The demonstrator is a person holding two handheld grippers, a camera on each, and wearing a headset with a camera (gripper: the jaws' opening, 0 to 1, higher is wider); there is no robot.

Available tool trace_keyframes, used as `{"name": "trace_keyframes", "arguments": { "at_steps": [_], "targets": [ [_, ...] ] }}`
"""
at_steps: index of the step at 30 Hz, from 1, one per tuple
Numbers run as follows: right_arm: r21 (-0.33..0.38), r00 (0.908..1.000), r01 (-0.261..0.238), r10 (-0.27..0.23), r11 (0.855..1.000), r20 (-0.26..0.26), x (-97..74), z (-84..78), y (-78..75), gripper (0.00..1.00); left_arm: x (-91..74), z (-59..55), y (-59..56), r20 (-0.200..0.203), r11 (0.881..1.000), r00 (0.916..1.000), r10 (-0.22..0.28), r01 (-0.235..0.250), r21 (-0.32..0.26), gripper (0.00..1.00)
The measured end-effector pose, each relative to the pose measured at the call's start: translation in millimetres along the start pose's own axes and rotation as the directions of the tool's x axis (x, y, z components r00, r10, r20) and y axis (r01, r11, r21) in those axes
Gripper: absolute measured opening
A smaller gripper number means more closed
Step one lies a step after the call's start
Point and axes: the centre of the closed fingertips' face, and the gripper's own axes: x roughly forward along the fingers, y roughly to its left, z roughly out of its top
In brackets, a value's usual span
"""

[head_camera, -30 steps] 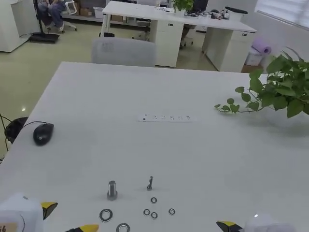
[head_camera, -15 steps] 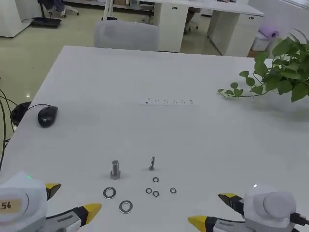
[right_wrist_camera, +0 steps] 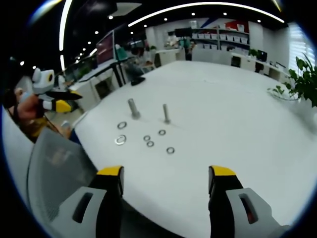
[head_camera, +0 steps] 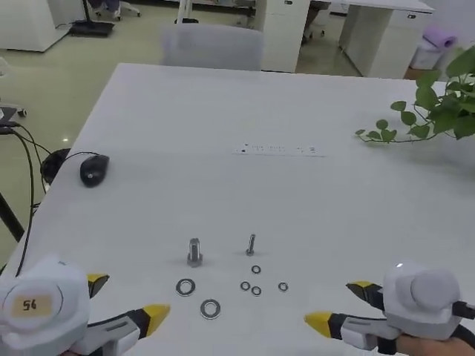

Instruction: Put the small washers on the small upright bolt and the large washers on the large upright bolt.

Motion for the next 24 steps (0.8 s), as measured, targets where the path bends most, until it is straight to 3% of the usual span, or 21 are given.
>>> {"name": "trace_keyframes", "arguments": {
  "at_steps": [8, 14, 19, 24],
  "targets": [
    [-0.075, 0.9961, -0.025, 0.019, 0.997, -0.086, 12.4, -6.1, -13.1, 0.61, -1.8, -4.1, -1.4, -0.005, 1.000, 1.0000, -0.002, 0.002, 0.001, 0.65],
    [-0.203, 0.9741, -0.085, 0.038, 0.975, -0.223, 27.3, -18.9, -19.9, 0.49, -4.3, -7.3, -3.5, -0.003, 1.000, 1.0000, 0.000, 0.000, -0.008, 0.65],
    [-0.341, 0.9437, -0.156, 0.038, 0.927, -0.329, 47.4, -23.6, -21.2, 0.39, -4.3, -11.2, -5.9, -0.012, 1.000, 0.9999, -0.005, 0.005, -0.007, 0.64],
    [-0.403, 0.9241, -0.225, 0.063, 0.887, -0.377, 71.9, -19.4, -15.3, 0.29, -2.9, -10.3, -9.4, -0.010, 1.000, 0.9998, -0.018, 0.017, -0.014, 0.62]
  ]
}}
